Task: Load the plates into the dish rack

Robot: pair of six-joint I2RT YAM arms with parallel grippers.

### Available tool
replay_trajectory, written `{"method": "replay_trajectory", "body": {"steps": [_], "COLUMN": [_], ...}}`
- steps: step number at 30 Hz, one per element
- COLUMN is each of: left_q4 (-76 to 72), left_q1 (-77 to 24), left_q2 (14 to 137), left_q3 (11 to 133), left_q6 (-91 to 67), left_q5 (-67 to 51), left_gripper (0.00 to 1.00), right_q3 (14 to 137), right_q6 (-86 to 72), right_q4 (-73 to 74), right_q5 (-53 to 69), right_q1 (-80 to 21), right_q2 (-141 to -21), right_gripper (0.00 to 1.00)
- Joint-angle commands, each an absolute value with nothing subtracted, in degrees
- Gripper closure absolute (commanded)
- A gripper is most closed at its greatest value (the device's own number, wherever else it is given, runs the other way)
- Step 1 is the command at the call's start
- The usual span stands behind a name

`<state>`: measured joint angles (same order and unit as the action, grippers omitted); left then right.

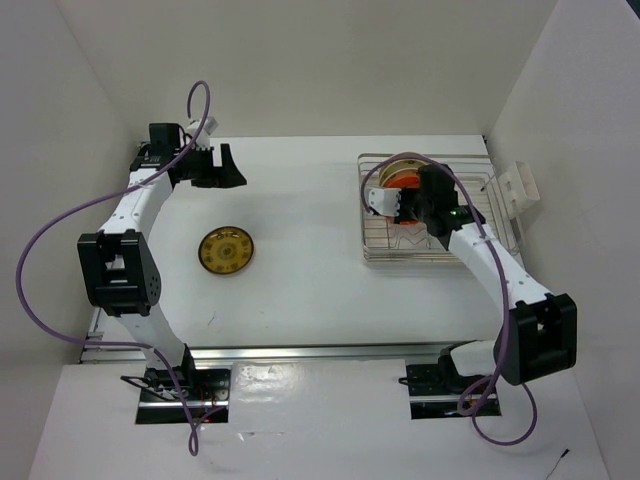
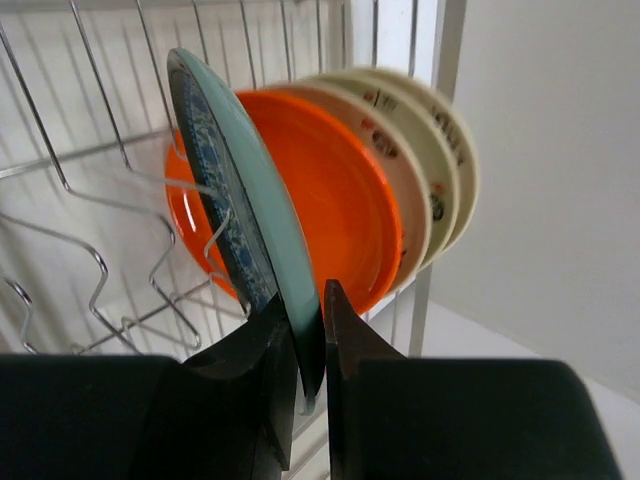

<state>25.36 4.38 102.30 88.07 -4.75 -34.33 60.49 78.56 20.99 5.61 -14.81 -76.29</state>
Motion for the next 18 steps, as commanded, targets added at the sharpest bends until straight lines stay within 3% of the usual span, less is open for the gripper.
{"method": "replay_trajectory", "body": {"steps": [1, 6, 8, 11, 14, 18], "left_q4": [24.5, 24.5, 25.1, 26.9, 29.0, 29.6], "left_q1": [4.7, 4.7, 4.7, 4.7, 5.2, 9.7], "left_q2": [101.7, 102.2, 102.2, 102.2, 102.2, 98.5], "left_q3": [88.5, 88.0, 88.0, 87.3, 85.6, 78.3], "left_q6": [-5.4, -6.8, -8.1, -10.7, -14.7, -19.5], "left_q5": [-34.6, -34.6, -32.1, -27.7, -23.0, -22.1], "left_gripper": [0.00, 0.00, 0.00, 0.00, 0.00, 0.00], "right_q3": [57.8, 55.3, 55.3, 55.9, 60.9, 72.4], "right_q6": [78.5, 78.0, 76.3, 71.2, 62.9, 43.2], "right_q4": [17.3, 15.5, 14.9, 13.8, 14.3, 20.5], "right_q5": [3.1, 3.1, 3.1, 3.7, 5.4, 18.6], "right_q1": [-11.8, -9.9, -9.9, -9.9, -9.9, -9.9], "right_q2": [-76.6, -76.0, -76.0, -76.0, -76.6, -78.8], "right_gripper": [1.00, 0.99, 0.61, 0.35, 0.22, 0.19]}}
